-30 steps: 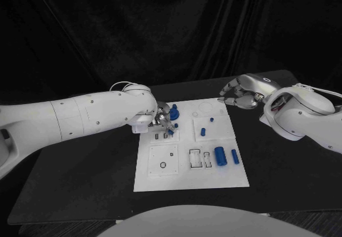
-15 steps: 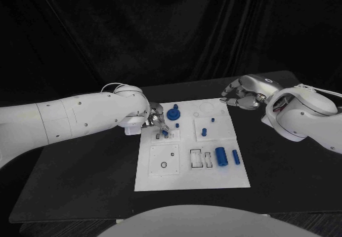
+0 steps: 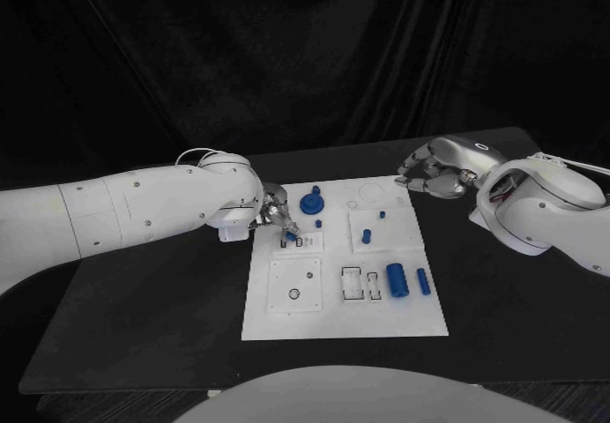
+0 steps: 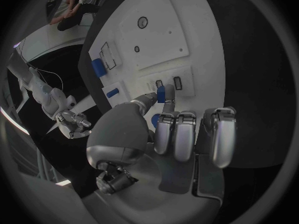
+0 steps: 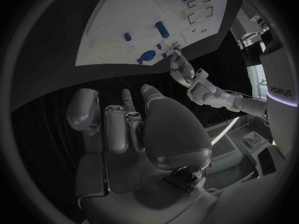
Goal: Assemble the parts on the task board
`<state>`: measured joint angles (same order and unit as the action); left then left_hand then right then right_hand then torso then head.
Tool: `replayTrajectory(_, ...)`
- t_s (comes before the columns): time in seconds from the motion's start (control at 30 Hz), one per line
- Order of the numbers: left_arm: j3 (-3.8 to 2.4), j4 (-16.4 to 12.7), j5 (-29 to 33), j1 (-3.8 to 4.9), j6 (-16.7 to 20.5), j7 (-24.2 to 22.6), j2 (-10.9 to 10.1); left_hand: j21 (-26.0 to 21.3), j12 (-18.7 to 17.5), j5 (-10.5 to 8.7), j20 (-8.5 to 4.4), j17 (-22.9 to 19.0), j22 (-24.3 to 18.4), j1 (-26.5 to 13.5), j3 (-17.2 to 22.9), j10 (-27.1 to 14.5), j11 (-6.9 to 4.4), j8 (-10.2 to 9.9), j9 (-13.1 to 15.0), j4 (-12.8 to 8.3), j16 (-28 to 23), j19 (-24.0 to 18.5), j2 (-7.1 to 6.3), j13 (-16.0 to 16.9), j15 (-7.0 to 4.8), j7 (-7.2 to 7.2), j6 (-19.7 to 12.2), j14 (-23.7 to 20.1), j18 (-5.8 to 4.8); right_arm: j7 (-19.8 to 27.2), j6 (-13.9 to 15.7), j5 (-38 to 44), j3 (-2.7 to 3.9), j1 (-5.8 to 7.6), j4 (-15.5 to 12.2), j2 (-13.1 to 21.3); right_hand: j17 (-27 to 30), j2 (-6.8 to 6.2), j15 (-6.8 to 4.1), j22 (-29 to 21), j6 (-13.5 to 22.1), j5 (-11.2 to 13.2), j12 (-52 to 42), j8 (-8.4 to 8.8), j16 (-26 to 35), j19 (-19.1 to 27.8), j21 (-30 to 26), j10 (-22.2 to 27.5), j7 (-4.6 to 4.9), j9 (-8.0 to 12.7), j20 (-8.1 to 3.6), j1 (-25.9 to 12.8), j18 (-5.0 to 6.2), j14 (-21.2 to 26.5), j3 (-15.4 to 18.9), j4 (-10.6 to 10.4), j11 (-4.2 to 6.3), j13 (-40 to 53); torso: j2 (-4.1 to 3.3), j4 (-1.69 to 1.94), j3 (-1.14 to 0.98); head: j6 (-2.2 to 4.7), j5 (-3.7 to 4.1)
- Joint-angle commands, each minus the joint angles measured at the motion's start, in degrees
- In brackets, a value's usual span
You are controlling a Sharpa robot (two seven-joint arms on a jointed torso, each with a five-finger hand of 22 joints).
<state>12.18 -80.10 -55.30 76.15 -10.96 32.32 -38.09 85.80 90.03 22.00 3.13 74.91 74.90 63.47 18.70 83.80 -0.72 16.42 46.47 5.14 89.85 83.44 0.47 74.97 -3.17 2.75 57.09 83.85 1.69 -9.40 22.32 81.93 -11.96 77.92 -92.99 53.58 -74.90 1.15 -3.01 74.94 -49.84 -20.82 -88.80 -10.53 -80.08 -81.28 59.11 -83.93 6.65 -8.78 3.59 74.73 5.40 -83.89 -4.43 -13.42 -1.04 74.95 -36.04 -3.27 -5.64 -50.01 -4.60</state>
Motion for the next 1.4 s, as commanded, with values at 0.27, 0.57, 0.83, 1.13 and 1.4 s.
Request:
replayTrajectory(0.27,-0.02,-0.07,-0.11,-0.23,0.21,-0.02,0.18,0.07,-0.03,-1.48,-0.01,15.09,9.16,-1.59,0.71,6.20,-0.11,-0.68,0.41,0.34,0.15,0.20,-0.04,15.03,-0.20,0.24,0.37,6.15,0.26,-1.20,-0.73,0.09,0.05,-0.17,0.05,0.08,-2.25,0.23,0.34,6.98,-0.17,-0.20,0.26,0.25,0.33,0.44,-0.46,-4.17,0.08,0.08,-0.11,0.10,0.44,-3.23,-0.11,-0.05,-0.37,12.95,0.02,-0.20,0.01,0.01,-0.38)
replayTrajectory(0.57,-0.01,-0.02,-0.11,-0.66,0.26,-0.09,0.38,0.06,-0.03,-4.66,0.07,15.09,9.32,-3.38,0.63,6.20,-0.01,-1.30,1.03,1.41,0.15,0.34,0.27,15.03,-0.12,0.34,0.66,6.15,0.23,-1.19,-1.11,0.09,0.05,-0.22,0.10,0.03,-1.76,0.31,0.35,6.80,-0.18,-0.24,0.53,0.27,0.74,0.65,-1.18,-3.81,0.07,0.12,-0.11,0.06,0.57,-3.10,-0.16,-0.13,-0.36,12.56,-0.08,-0.28,-0.06,0.01,-0.63)
replayTrajectory(0.83,-0.01,0.06,-0.11,-1.03,0.05,-0.08,0.61,0.02,-0.03,-5.61,0.09,15.09,9.33,-3.83,0.53,6.20,0.02,-1.53,1.23,1.78,0.15,0.33,0.49,15.03,-0.09,0.38,0.72,6.15,0.24,-1.22,-1.41,0.08,0.05,-0.28,0.14,-0.05,-1.92,0.32,0.35,6.82,-0.18,-0.24,0.43,0.27,0.61,0.62,-1.09,-3.95,0.07,0.12,-0.10,0.06,0.55,-3.14,-0.17,-0.13,-0.36,12.71,-0.06,-0.26,-0.03,0.01,-0.76)
replayTrajectory(1.13,-0.01,0.10,-0.11,-1.34,-0.03,-0.06,0.68,-0.09,-0.03,-6.63,0.13,15.09,9.26,-4.07,0.42,6.20,0.06,-1.74,1.42,1.98,0.15,0.23,0.64,15.03,-0.05,0.39,0.76,6.15,0.27,-1.24,-1.59,0.08,0.05,-0.30,0.18,-0.06,-1.87,0.34,0.35,6.80,-0.19,-0.25,0.48,0.27,0.66,0.64,-1.17,-3.88,0.07,0.14,-0.10,0.04,0.56,-3.12,-0.19,-0.17,-0.36,12.64,-0.02,-0.26,-0.05,0.01,-0.77)
replayTrajectory(1.4,-0.01,0.18,-0.11,-1.58,0.16,-0.17,0.89,-0.12,-0.03,-7.69,0.16,15.09,9.29,-4.23,0.35,6.20,0.09,-1.97,1.61,2.17,0.15,0.22,0.89,15.03,-0.01,0.44,0.78,6.15,0.28,-1.20,-1.64,0.08,0.05,-0.34,0.24,-0.15,-1.87,0.34,0.35,6.80,-0.19,-0.25,0.48,0.27,0.66,0.64,-1.17,-3.88,0.07,0.14,-0.10,0.04,0.56,-3.12,-0.19,-0.17,-0.36,12.64,0.00,-0.30,-0.09,0.01,-0.84)
